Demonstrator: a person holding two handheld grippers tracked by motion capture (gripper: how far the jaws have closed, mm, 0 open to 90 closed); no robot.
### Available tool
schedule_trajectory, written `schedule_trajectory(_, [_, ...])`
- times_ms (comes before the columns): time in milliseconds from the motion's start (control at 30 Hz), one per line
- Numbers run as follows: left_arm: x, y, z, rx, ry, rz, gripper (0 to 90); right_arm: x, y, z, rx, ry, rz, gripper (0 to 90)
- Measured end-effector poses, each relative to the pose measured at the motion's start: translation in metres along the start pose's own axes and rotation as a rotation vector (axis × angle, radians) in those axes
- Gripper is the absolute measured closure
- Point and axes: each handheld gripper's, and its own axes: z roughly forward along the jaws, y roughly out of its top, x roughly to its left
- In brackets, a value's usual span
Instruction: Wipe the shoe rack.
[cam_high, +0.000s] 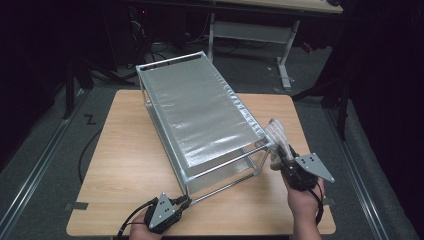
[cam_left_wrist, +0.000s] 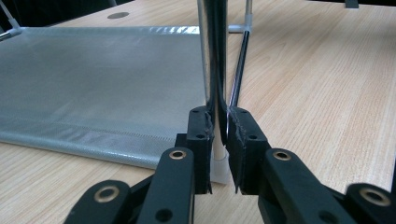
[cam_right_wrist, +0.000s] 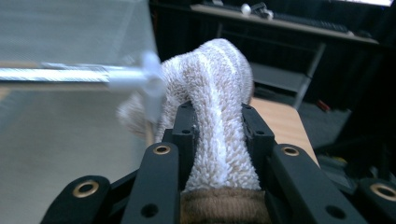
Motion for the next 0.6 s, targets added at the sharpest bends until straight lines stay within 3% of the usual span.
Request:
schedule_trajectory(100, [0.000,0.000,0.000,0.000,0.001,0.000,79.1,0.002,0.000,-0.003,-0.005,0.013,-0.007,72.0])
schedule_trajectory(200, [-0.001,0.000,0.000,0.000,0.004,0.000,79.1,0.001,-0.008,0.000,0.024,0.033,-0.005,72.2])
schedule_trajectory(600, [0.000,0.000,0.001,0.002,0.000,-0.002,79.1,0.006,-0.068,0.019,0.236,0.096,-0.044,72.3])
